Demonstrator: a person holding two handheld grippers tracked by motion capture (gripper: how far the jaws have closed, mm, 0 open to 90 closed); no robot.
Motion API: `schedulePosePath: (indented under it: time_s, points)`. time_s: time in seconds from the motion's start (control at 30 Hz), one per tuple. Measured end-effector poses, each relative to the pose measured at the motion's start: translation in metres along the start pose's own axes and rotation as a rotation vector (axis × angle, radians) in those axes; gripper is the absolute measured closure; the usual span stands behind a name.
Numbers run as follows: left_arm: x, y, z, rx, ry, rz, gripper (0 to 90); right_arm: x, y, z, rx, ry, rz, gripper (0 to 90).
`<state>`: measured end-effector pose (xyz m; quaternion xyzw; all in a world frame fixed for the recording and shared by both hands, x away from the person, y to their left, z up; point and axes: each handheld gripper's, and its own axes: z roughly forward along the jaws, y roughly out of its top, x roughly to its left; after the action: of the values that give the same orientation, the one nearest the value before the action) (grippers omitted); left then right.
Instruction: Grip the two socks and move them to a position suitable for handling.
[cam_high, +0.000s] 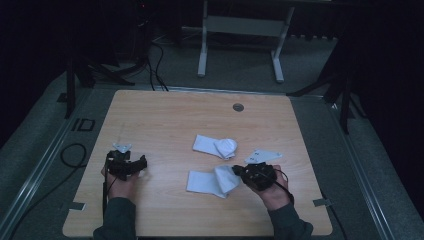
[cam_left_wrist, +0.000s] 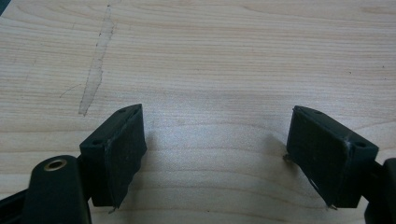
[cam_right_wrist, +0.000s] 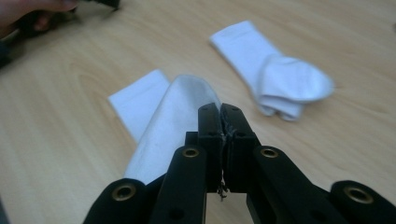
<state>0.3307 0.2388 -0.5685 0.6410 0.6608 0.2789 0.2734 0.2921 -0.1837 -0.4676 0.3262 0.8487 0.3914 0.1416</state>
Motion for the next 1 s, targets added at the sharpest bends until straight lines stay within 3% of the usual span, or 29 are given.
schedulePosePath:
  time_s: [0.17, 0.37, 0.5, 0.57, 0.7, 0.77, 0.87, 1.0]
  points:
    - [0.000, 0.000, 0.000, 0.000, 0.000, 0.000, 19.6, -0.021, -0.006, -0.014, -0.007, -0.054, 0.042, 87.4]
    - [0.000, 0.000, 0.000, 0.000, 0.000, 0.001, 19.7, -0.044, -0.019, -0.020, 0.028, -0.113, 0.083, 87.2]
    - [0.000, 0.000, 0.000, 0.000, 0.002, -0.001, 19.7, -0.052, -0.027, -0.019, 0.065, -0.138, 0.087, 85.5]
    - [-0.001, -0.001, 0.000, -0.001, 0.003, -0.002, 19.7, -0.055, -0.031, -0.017, 0.096, -0.172, 0.082, 78.2]
    - [-0.001, -0.001, -0.001, 0.001, 0.001, -0.001, 19.7, -0.057, -0.035, -0.016, 0.087, -0.194, 0.081, 66.7]
    - [-0.001, -0.001, -0.001, 0.001, 0.002, 0.001, 19.7, -0.058, -0.036, -0.016, 0.087, -0.201, 0.079, 65.4]
    - [-0.001, -0.002, -0.002, 0.000, 0.002, 0.003, 19.9, -0.059, -0.037, -0.014, 0.089, -0.194, 0.070, 65.2]
    - [-0.004, -0.002, -0.005, 0.004, -0.007, 0.009, 27.3, -0.063, -0.047, 0.000, 0.149, -0.197, 0.060, 74.7]
